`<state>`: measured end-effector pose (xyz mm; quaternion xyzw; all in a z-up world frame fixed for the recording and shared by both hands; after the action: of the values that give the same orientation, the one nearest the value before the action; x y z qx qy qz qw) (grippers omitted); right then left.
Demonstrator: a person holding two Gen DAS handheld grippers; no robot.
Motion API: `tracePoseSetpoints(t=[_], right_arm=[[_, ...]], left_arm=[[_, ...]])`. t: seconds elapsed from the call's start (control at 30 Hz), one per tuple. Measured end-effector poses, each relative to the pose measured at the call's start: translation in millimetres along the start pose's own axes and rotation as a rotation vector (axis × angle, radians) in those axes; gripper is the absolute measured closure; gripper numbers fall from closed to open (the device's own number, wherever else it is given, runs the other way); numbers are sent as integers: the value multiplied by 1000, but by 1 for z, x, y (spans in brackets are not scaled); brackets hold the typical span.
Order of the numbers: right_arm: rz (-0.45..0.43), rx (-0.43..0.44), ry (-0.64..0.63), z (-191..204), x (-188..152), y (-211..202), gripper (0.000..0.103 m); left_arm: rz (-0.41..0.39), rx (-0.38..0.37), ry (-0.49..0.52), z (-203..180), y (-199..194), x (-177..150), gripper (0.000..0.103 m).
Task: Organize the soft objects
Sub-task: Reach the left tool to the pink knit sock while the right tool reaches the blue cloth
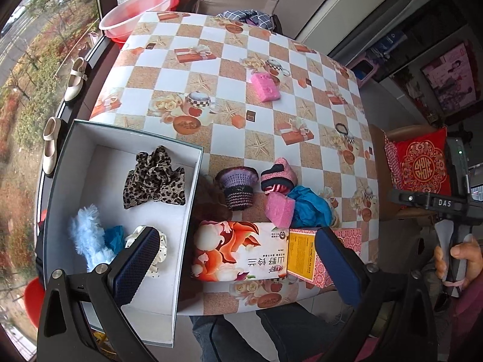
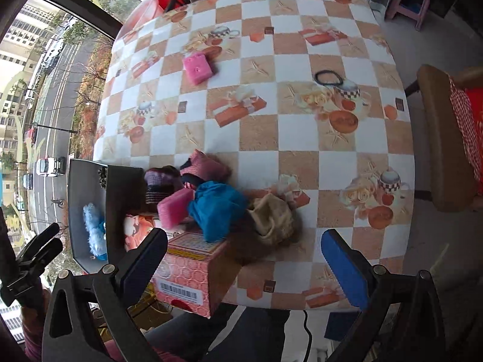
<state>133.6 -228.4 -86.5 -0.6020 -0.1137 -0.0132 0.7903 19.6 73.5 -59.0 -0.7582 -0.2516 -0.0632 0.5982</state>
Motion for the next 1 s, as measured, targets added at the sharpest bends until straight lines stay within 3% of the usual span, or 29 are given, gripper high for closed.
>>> tracePoseSetpoints(t=[0.13, 0.27, 0.43, 0.53, 0.63, 0.73, 0.87, 1.0], right_arm=[[87, 16, -24, -7, -6, 48, 0], [171, 97, -21, 2, -6, 95, 0], [315, 163, -162, 36, -5, 155, 0], [353, -3, -399, 49, -14, 181, 0], [224, -179, -541, 34, -5, 180, 0], [139, -265, -371, -21, 26, 172, 0], [78, -175, -100, -90, 44, 145, 0], [52, -91, -19, -112, 34, 127, 0]], left_arm=[[84, 61, 61, -24, 43, 12, 0], [138, 132, 141, -44, 84, 19, 0], [190, 156, 199, -53, 115, 28, 0], [242, 152, 226, -58, 136, 31, 0], [284, 143, 281, -73, 161, 30, 0], [341, 124, 349, -93, 191, 24, 0], [410, 135, 429, -112, 232, 13, 0], [474, 158, 462, -118, 257, 4, 1]])
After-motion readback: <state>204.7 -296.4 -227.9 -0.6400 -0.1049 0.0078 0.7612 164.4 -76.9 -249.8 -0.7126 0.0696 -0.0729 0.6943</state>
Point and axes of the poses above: each gripper's, at about its wrist camera, not at the fingertips, and y roughly the way its jaws point, z to its left, x to its top, the point moved 1 cm from there along y, roughly the way its jaws point, and after that the axes turned 14 degrees about -z, right-handed, at the moved point
